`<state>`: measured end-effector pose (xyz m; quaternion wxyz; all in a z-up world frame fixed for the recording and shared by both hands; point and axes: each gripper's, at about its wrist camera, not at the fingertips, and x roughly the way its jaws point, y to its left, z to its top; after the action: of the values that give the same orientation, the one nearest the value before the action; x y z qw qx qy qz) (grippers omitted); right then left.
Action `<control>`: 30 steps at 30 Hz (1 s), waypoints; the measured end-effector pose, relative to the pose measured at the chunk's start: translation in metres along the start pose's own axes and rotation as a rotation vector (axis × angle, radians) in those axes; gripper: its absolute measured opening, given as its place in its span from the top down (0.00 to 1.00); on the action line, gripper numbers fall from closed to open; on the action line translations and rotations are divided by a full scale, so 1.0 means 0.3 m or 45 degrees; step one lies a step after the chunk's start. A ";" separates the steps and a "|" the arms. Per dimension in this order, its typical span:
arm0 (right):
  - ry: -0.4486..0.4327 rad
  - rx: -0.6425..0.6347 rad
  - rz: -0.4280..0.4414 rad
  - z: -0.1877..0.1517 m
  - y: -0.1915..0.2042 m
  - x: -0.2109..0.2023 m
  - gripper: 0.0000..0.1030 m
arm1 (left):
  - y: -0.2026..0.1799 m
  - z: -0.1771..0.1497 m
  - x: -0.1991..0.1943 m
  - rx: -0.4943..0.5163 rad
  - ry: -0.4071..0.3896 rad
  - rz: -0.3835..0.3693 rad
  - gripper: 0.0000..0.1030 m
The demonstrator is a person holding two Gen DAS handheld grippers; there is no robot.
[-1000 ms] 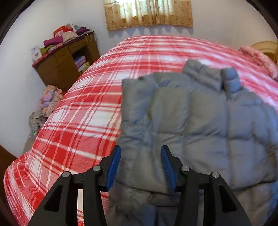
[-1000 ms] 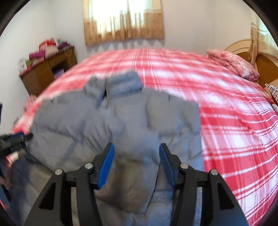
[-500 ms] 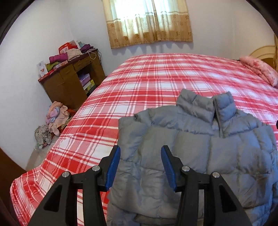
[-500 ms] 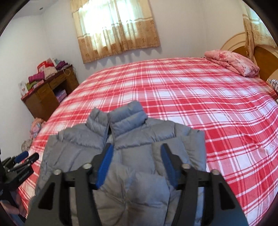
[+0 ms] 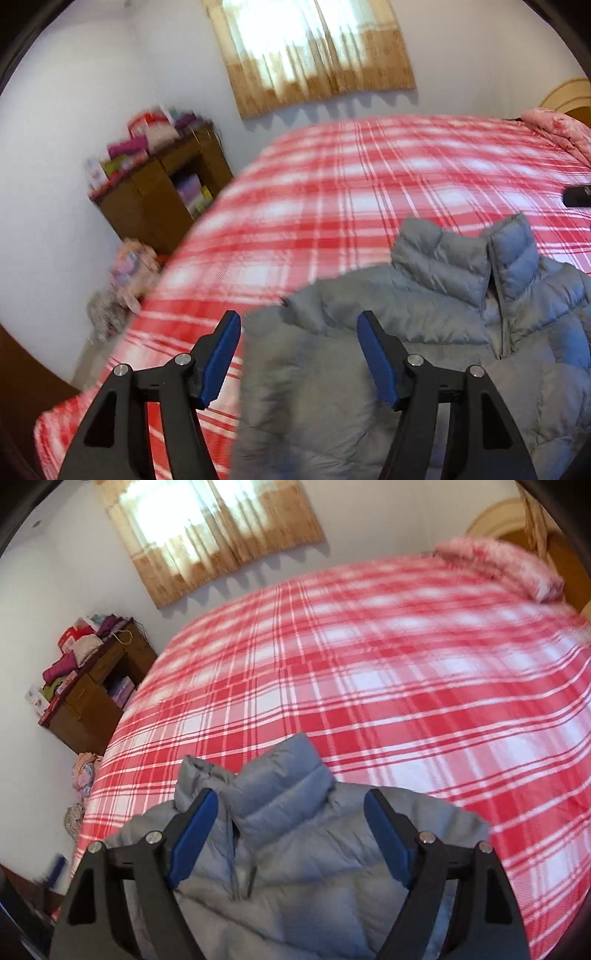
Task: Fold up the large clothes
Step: 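Grasp the jacket collar with the right tool while the left tool grasps the shoulder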
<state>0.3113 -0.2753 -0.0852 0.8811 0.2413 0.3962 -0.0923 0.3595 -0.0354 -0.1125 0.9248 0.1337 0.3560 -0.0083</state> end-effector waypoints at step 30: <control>0.133 -0.194 -0.076 -0.259 -0.211 0.160 0.92 | -0.104 0.115 0.076 0.001 0.005 -0.146 0.36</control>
<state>0.2702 -0.2901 -0.1873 0.8720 0.1661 0.4544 -0.0754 0.3956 -0.0724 -0.1106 0.9220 0.1136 0.3650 -0.0614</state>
